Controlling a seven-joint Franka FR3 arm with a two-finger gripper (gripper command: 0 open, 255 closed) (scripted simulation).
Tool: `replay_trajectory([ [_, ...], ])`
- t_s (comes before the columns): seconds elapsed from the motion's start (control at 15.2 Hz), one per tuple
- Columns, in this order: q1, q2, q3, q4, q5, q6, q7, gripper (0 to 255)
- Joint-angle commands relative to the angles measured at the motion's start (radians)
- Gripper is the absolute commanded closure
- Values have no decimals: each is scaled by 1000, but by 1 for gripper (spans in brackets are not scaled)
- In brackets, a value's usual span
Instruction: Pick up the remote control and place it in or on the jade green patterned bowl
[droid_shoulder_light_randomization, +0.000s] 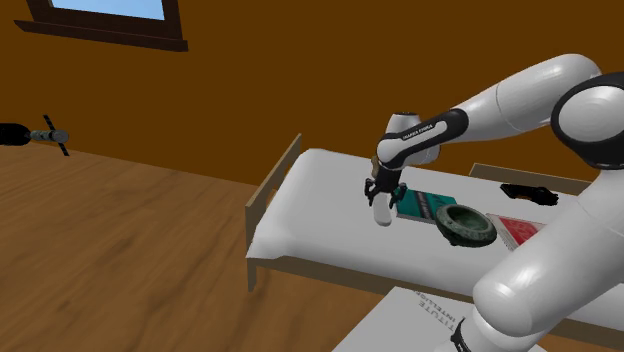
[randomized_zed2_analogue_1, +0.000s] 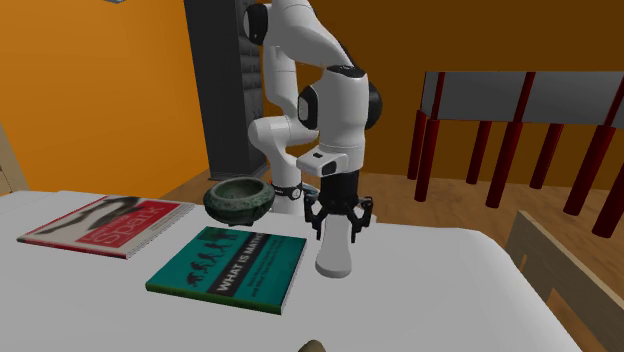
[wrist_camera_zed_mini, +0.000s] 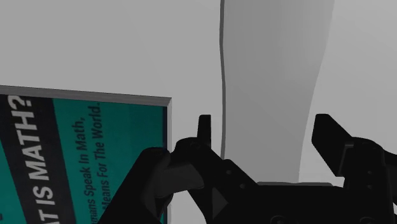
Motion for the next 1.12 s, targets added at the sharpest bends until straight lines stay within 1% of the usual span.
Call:
replay_trajectory([
  [0.0,1,-12,1,16,0,-28,1,255],
  [1.06,1,-114,7,142,-3,-256,2,255],
])
